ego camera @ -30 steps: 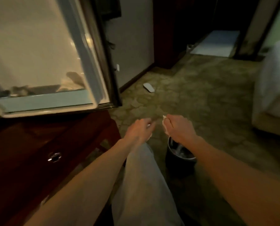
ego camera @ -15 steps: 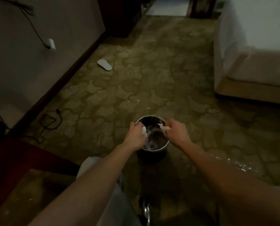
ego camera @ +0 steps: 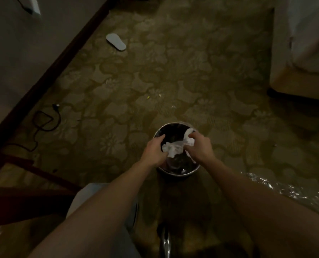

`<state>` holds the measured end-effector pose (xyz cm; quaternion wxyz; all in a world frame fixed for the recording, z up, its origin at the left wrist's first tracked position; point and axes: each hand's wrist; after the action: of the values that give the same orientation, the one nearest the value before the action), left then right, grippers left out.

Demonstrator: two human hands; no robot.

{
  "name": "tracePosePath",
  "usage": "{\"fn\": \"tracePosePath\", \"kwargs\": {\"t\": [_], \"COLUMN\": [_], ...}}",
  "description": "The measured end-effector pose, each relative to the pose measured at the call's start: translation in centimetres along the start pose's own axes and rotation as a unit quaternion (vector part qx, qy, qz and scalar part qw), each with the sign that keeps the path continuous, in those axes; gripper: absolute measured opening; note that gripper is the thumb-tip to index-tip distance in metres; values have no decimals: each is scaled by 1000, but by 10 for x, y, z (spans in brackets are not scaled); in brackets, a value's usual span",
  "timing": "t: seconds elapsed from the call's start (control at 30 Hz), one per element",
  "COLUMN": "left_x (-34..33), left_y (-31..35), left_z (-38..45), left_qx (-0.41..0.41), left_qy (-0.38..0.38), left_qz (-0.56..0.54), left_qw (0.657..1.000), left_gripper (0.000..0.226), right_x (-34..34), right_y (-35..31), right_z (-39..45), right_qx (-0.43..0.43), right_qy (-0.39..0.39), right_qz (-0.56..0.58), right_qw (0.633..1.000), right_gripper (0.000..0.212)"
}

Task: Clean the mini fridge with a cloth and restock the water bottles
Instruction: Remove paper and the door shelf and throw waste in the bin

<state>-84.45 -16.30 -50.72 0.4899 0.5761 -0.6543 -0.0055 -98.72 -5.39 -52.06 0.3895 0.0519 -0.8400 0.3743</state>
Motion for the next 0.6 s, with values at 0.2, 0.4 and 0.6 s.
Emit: {"fn": "tracePosePath", "kwargs": {"t": [0.2,0.4,0.6], "left_x": [20,45,70], "left_y": [-5,13,16], "left_z": [-29,-110,-213], "left_qx": [-8,-18,-31], "left_qy": [54,89,162], "left_qz": [15,104,143], "left_qw": [998,991,976], "left_gripper": [48,31,36], "right_x": [14,38,50], "right_y": [-17,-60,-120], "right_z": [-21,-88,-177], "right_qx": [65,135,253], "right_qy": [-15,-21,20], "right_qz": [-69,-138,-187], "right_qw": [995,981,949], "right_gripper": [42,40,33]}}
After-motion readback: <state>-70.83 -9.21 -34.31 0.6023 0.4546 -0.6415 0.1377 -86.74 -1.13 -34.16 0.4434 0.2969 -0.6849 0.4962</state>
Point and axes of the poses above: each hand's wrist, its own z-axis towards the middle knuckle, its own x-axis out of the back of the hand, y = z × x, and after that the axes turned 4 degrees about -y, right-handed
